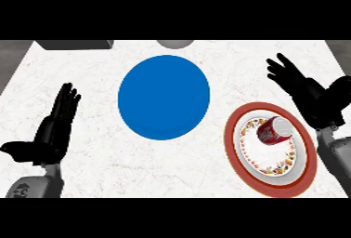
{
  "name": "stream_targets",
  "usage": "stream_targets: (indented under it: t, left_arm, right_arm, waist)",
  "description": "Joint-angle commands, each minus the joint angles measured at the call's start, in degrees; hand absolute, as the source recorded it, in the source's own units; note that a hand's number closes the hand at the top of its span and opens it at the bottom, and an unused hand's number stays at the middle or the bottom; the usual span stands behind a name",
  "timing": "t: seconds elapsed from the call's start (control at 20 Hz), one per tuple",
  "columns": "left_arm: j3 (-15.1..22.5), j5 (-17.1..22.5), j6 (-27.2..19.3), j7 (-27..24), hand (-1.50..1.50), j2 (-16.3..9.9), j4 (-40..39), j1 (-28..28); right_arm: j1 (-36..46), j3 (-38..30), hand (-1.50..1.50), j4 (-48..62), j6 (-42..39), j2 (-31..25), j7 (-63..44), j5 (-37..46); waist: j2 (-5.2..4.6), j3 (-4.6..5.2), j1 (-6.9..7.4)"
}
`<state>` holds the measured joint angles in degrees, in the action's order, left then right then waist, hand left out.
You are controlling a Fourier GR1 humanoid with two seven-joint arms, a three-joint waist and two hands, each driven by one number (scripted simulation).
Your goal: Pick the can from the plate and place it in the plate
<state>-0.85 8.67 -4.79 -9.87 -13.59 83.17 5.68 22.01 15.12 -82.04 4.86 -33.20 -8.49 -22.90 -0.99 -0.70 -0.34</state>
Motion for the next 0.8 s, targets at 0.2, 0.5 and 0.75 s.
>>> stream_targets:
  t: [0.2, 0.5, 0.75]
  left_arm:
    - [1.92, 0.01, -0.83, 12.11, 0.0, 1.09, -7.22, -6.25]
    - [5.74, 1.09, -0.22, 15.45, 0.0, 4.88, -4.69, -10.32]
    - [6.57, 0.18, -0.56, 19.1, 0.0, 4.94, -4.88, -7.29]
  right_arm:
    - [1.74, -18.17, 1.5, -2.77, 8.59, -9.41, 5.36, 0.02]
    - [-10.04, -22.34, -1.5, 2.46, 29.71, -10.52, 7.56, 13.64]
    - [-23.91, -23.63, -1.5, -12.67, 33.07, -1.94, 15.61, 12.88]
  waist:
    - [1.59, 0.63, -3.38]
    - [1.86, 0.55, -3.45]
    - [1.39, 0.7, -1.75]
